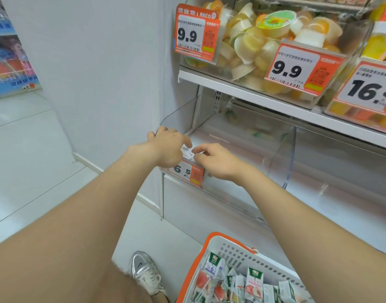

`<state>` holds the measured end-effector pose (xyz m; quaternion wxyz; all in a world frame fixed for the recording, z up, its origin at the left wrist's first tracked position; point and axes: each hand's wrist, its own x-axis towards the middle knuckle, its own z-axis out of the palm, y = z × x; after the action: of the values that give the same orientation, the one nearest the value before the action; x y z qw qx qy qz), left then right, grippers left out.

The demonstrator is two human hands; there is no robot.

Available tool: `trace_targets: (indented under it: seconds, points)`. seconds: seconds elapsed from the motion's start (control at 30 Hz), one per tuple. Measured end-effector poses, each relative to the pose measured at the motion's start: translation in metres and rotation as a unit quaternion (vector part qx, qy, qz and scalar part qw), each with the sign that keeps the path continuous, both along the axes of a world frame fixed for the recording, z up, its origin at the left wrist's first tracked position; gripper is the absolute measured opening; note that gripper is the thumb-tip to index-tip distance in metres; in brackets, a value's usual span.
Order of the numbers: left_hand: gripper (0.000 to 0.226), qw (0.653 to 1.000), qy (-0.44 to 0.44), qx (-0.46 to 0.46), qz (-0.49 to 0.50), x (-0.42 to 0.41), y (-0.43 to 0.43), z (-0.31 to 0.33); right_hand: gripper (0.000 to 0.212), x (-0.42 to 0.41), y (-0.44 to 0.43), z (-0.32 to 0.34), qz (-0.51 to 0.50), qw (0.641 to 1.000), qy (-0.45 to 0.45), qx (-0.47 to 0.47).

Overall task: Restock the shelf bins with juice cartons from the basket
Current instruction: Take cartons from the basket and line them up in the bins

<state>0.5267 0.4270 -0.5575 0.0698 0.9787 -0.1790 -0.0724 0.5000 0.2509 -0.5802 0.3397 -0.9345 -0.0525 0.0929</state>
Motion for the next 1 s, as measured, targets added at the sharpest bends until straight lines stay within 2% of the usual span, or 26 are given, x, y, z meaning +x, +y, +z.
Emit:
trace_targets:
  seconds: [0.17,0.3,0.4,0.47,0.53,0.67,0.77,0.87,0.93,1.0]
  points:
    - [0.065,0.999,0.026,-0.039,0.021,-0.002,0.019,-0.002,0.029,0.006,0.009,0.004,-0.045,0.987,0.155,0.023]
    - [0.056,0.999,0.000,-0.044,0.022,-0.001,0.021,-0.007,0.022,0.011,0.016,0.008,-0.045,0.983,0.166,0.062]
    - [0.058,0.999,-0.020,-0.034,0.017,-0.001,0.018,-0.008,0.031,0.012,0.018,0.014,-0.042,0.981,0.191,0.015]
    - [0.058,0.999,-0.037,-0.030,0.015,0.000,0.016,-0.009,0.034,0.017,0.022,0.015,-0.053,0.985,0.162,-0.013]
    - [0.052,0.998,-0.048,-0.032,0.014,0.001,0.017,-0.010,0.022,0.023,0.026,0.011,-0.046,0.990,0.131,0.018]
    - [0.045,0.997,-0.062,-0.040,0.021,0.005,0.020,-0.012,0.012,0.033,0.027,0.002,-0.053,0.989,0.129,0.051]
    - [0.045,0.997,-0.068,-0.035,0.022,0.006,0.019,-0.012,0.035,0.036,0.022,-0.003,-0.077,0.980,0.144,0.110]
    - [0.054,0.996,-0.083,-0.026,0.019,0.002,0.014,-0.010,0.044,0.028,0.012,0.000,-0.108,0.976,0.143,0.127]
    - [0.054,0.994,-0.106,-0.019,0.013,-0.006,0.008,-0.004,0.043,0.016,0.007,0.007,-0.131,0.985,0.068,0.089]
    - [0.048,0.992,-0.119,-0.034,0.004,-0.017,0.001,0.003,0.032,-0.004,0.002,0.013,-0.128,0.988,-0.087,0.027]
